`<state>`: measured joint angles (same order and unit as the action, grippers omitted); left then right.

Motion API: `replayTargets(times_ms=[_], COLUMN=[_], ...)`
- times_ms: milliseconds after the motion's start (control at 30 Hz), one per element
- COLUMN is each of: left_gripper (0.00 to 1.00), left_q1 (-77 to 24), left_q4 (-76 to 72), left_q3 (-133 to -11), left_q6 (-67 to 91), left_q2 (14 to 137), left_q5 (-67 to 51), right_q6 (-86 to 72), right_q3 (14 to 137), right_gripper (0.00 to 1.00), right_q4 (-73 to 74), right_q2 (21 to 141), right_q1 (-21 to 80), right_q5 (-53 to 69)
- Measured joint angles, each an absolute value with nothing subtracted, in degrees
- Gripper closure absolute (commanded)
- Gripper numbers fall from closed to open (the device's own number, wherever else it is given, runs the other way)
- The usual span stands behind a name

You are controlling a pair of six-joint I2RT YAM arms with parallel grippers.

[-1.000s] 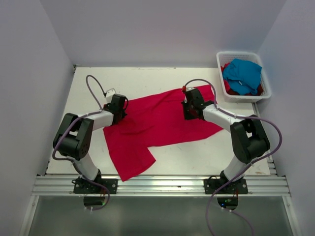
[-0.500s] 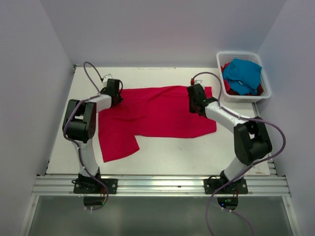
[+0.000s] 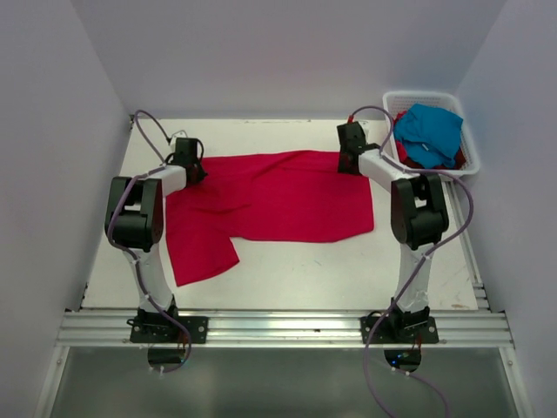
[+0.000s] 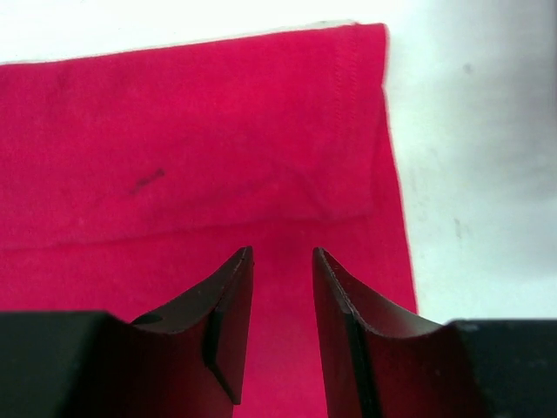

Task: Fold and stack the t-shirts
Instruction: Fold the flattened tshirt in 1/3 of the way

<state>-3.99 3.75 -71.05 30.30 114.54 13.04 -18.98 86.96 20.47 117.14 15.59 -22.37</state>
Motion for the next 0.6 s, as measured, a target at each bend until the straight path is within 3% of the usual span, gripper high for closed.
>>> replayTargets(times_ms=[600], left_gripper=[1.00], left_q1=[-3.88], left_q4=[3.79], left_q3=[-71.05], left_q6=[30.15], left_q2=[114.54], left_q5=[12.32], right_q6=[-18.63], right_q3=[93.30], right_gripper=[0.65], right_q4=[22.57], right_q2=[123.72], right_q1=[11.20], right_q5=[-22.90])
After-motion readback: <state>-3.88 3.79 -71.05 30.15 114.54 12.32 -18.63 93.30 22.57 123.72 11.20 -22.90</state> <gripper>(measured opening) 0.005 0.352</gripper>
